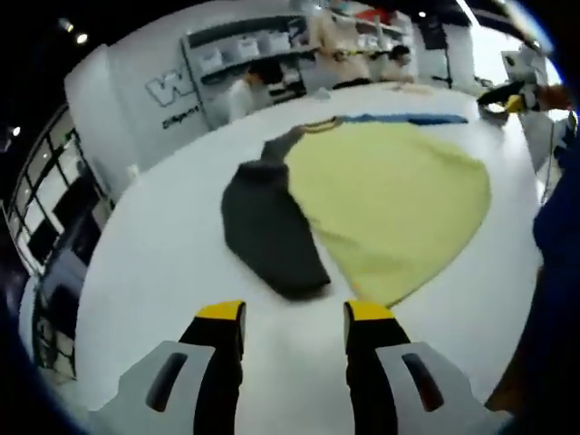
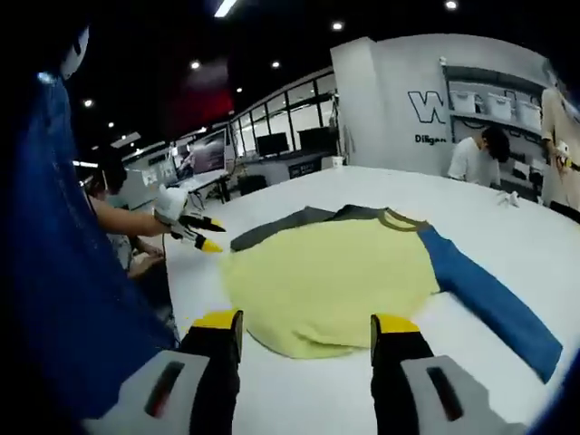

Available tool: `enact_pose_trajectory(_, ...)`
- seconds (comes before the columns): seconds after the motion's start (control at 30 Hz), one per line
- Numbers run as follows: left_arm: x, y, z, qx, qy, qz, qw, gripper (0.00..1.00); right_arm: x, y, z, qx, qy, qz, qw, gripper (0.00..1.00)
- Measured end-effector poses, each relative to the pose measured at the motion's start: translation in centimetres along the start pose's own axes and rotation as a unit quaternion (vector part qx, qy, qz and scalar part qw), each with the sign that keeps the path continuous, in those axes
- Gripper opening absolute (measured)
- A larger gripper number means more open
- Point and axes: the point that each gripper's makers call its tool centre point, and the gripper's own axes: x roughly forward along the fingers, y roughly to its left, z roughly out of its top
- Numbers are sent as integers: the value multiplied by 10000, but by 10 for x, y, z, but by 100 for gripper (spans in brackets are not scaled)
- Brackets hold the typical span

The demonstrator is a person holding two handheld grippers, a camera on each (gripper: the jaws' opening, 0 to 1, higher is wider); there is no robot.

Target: Fold the garment on the visible template until the final outline fits inside the template.

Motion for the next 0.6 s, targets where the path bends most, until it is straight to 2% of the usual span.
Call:
enact_pose_trajectory(0.07,3,2,0,366,26,-15,9993,43,3,17,-1,175,-42,110,9998,64)
enact_pose_trajectory(0.17,6,2,0,570,37,-44,9984,43,3,20,-4,351,-49,133,9993,64)
enact_pose_trajectory(0.23,13,8,-1,1008,5,8,9949,43,2,29,-6,396,-33,133,9991,65)
enact_pose_trajectory(0.3,14,8,-1,1070,1,7,9943,42,2,31,-6,416,-40,128,9990,65)
enact_pose_trajectory(0.37,15,8,0,1132,-3,6,9936,39,2,33,-6,436,-48,124,9990,65)
enact_pose_trajectory(0.47,20,9,5,1651,-138,29,9862,35,0,47,-8,558,-57,31,9984,65)
enact_pose_trajectory(0.6,20,11,7,1755,-125,84,9844,24,-1,52,-10,533,-3,-31,9986,64)
